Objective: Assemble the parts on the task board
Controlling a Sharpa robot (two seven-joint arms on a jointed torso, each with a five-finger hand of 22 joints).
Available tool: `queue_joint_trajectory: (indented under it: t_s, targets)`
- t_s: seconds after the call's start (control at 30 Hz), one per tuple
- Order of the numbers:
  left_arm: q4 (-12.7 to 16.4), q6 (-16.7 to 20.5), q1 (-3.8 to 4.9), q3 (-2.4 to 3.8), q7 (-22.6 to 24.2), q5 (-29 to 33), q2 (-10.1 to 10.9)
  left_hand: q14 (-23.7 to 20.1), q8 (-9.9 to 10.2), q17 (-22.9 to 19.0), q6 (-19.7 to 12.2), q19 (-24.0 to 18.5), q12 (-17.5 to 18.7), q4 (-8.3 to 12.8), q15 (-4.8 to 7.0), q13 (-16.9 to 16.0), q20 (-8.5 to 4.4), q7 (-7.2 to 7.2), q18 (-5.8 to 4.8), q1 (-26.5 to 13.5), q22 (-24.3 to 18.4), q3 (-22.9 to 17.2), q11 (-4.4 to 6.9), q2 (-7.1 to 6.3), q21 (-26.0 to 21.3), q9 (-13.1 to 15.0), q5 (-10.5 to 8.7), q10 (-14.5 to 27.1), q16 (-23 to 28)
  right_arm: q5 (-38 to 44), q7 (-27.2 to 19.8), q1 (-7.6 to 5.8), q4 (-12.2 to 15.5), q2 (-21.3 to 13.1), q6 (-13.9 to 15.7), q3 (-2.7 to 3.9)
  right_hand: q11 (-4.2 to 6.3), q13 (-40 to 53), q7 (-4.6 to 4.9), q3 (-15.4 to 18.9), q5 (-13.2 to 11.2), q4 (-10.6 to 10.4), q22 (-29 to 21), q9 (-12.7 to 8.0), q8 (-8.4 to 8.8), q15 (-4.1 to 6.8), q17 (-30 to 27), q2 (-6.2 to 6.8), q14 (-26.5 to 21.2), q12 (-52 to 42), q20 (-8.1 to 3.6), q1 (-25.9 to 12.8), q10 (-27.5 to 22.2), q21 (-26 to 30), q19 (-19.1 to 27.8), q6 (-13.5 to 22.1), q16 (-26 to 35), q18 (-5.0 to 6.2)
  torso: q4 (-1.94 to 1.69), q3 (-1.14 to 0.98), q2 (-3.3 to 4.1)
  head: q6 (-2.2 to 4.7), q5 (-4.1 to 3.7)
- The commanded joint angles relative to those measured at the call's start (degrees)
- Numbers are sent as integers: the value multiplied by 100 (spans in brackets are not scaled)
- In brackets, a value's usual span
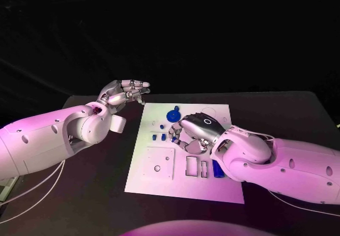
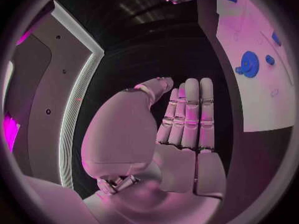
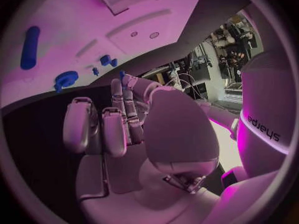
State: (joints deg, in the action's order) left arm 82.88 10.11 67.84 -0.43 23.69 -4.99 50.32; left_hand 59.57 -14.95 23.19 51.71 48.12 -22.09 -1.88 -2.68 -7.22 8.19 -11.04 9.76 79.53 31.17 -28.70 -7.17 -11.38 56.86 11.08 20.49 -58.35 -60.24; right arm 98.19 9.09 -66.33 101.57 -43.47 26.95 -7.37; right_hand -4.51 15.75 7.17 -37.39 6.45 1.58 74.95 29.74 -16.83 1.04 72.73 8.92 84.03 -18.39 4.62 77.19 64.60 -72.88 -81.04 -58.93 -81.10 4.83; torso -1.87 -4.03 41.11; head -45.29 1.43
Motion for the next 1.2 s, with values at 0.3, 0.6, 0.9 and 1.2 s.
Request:
queue_joint_trajectory:
  t_s: [0.3, 0.6, 0.9, 1.2]
  targets:
    - [4, -105, 7, 4, -8, -14, -90, -37, 28, -6, -32, -27, -12, 37, -18, -8, 14, -10, 74, 22, -6, -2, 4, 1, -35, -9, 35, 29, 40, -206, -181, 304, -357, 401, -244, -45, 143, 9, 17, 3, 26, 24, 255, 6, -10, 25, -12, -28, 243, 2, 6, -35, 149, 48, -2, -19, -23, -48, -8, -13, 1, -97, 159]
    - [3, -112, 9, 4, -9, -50, -131, -37, 28, -6, -32, -27, -12, 37, -18, -8, 14, -10, 74, 22, -6, -2, 4, 1, -35, -9, 35, 29, 40, -202, -203, 424, -562, 569, -407, -80, 139, 8, 20, 9, 26, 25, 242, 6, -6, 21, -23, -26, 241, 12, 7, -46, 141, 69, 9, -7, -18, -43, 3, -19, -3, -161, 253]
    - [-3, -119, 10, 4, -13, -54, -148, -40, 30, -7, -37, -28, -12, 38, -21, -9, 17, -11, 74, 17, -8, 3, 1, 2, -39, -11, 35, 36, 44, -177, -179, 474, -631, 583, -569, -92, 138, 8, 21, 13, 26, 25, 242, 7, -5, 20, -26, -27, 240, 16, 8, -52, 140, 70, 9, -4, -17, -43, 5, -14, -2, -199, 266]
    - [-17, -128, 10, 4, -17, -55, -154, -40, 30, -7, -37, -28, -12, 38, -21, -9, 17, -11, 74, 17, -8, 3, 1, 2, -39, -11, 35, 36, 44, -134, -153, 494, -635, 561, -626, -97, 138, 9, 21, 15, 26, 27, 239, 7, -5, 19, -22, -26, 241, 18, 8, -54, 139, 76, 12, -2, -19, -42, 5, -16, -8, -219, 300]
